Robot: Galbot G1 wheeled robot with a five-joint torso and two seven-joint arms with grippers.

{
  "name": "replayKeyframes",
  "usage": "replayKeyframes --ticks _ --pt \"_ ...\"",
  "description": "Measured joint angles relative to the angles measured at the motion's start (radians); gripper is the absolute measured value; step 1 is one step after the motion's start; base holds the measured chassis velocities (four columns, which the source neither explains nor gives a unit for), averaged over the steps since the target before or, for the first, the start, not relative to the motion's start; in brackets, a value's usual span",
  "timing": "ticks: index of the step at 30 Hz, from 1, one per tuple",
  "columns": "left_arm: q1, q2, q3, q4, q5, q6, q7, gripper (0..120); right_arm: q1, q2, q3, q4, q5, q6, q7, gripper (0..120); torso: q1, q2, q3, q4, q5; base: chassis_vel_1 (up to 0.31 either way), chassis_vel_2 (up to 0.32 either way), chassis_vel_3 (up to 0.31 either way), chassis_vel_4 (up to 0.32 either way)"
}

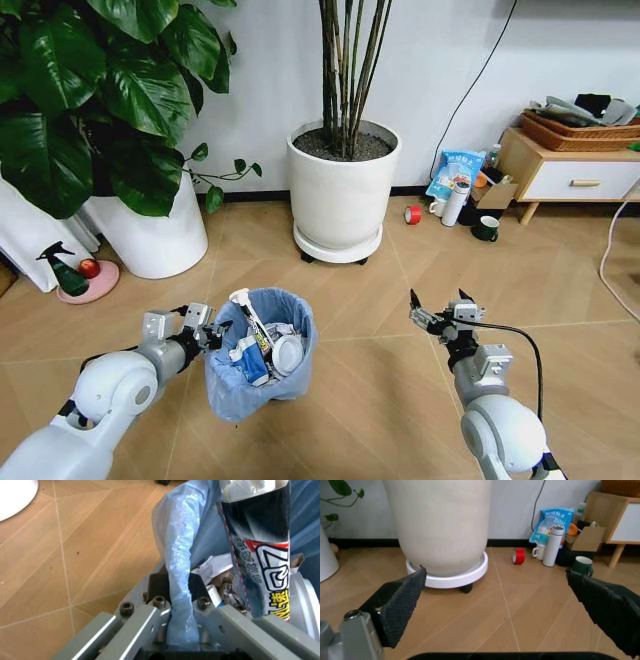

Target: Pick up the trash bin and place the garbage on the floor into it.

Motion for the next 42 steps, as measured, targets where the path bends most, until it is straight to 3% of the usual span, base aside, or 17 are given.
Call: replayKeyframes --ticks 42 --pt "0.056 -0.019 -0.029 -0.025 -0.001 0.000 -0.033 0 0.045 -0.028 -0.023 -0.046 0.013 0.001 -0.007 100 0.000 0.000 0.000 -0.0001 -0.0001 0.049 -0.051 -0.056 0.054"
